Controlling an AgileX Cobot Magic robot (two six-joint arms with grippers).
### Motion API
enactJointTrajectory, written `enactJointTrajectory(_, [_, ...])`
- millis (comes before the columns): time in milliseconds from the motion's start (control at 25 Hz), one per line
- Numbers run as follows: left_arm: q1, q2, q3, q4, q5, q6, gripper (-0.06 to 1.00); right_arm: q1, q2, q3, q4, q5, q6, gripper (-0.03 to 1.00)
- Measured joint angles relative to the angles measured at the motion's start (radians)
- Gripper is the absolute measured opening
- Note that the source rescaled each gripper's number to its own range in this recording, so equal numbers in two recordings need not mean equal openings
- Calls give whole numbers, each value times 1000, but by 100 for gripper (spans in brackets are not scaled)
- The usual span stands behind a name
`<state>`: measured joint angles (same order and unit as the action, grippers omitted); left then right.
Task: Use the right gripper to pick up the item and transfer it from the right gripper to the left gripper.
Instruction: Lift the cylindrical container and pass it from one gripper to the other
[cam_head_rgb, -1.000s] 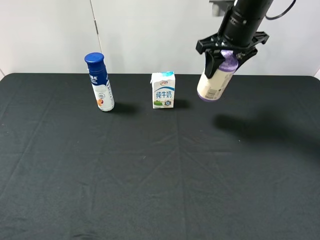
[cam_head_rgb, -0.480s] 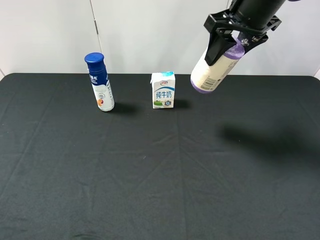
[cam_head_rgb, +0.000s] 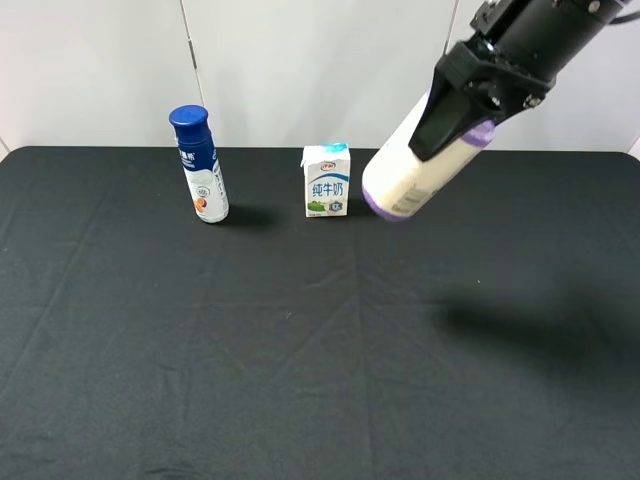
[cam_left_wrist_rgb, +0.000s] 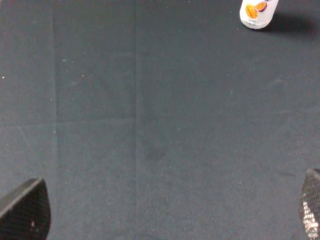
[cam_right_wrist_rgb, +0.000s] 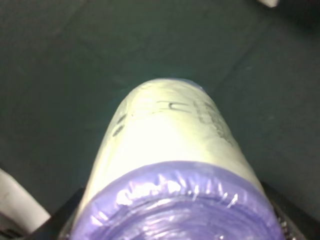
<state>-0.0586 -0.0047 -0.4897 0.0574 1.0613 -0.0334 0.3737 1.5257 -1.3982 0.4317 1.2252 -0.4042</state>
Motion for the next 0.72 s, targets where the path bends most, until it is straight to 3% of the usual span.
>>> enactJointTrajectory(400, [0,0,1,0,0,0,100,9,-3,35,77,1,-133,1])
enactJointTrajectory(720, [0,0,1,-2,0,2,100,149,-3,35,87,2,-207,1])
